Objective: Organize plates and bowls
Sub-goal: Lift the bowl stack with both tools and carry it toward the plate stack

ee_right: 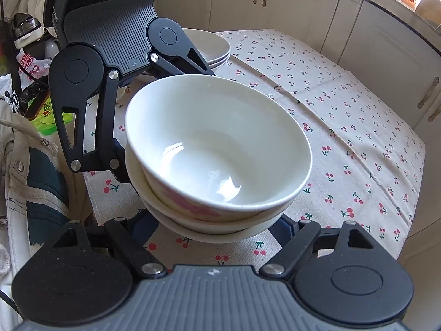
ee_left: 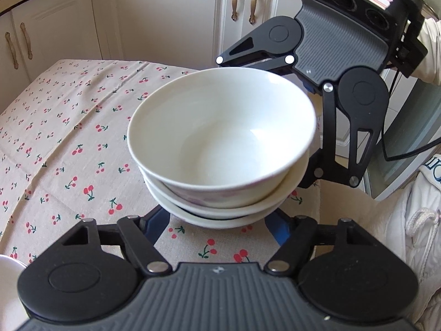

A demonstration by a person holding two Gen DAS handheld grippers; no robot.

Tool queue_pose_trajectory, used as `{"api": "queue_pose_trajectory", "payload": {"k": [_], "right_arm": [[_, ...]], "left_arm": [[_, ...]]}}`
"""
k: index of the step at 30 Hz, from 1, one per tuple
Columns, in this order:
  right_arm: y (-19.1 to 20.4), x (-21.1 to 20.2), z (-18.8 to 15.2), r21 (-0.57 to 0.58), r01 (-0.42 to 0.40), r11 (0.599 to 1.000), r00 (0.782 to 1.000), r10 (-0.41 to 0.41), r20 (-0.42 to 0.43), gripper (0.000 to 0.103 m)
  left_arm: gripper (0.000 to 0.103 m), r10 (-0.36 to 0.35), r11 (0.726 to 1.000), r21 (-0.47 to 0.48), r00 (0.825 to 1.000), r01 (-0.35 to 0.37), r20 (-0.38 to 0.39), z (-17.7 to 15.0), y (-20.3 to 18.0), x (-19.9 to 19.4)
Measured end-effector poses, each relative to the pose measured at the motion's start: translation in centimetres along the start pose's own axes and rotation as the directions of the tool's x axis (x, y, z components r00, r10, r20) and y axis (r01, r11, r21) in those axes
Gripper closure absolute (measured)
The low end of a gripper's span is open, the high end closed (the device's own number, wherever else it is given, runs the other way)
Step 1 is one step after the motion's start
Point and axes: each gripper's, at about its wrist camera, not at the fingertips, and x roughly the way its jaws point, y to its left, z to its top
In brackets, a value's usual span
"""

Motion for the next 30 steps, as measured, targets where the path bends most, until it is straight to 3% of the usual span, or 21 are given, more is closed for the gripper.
{"api": "queue_pose_trajectory", "payload": {"k": [15,30], "right_arm": [[0.2,-0.7,0.0,-0.007,0.039,0.999,0.999,-0.039,-0.023,0.015],[-0.2,-0.9,0.7,0.005,0.005,1.0,1.0,-0.005,-0.024,0.013]], "left_arm": [[0.029,-0.01,1.0,0.012,1.0,0.01,0.026,-0.3,0.0,-0.6],[0.023,-0.028,0.999,0.022,1.0,0.028,0.009,0.3,0.5,0.0]]}}
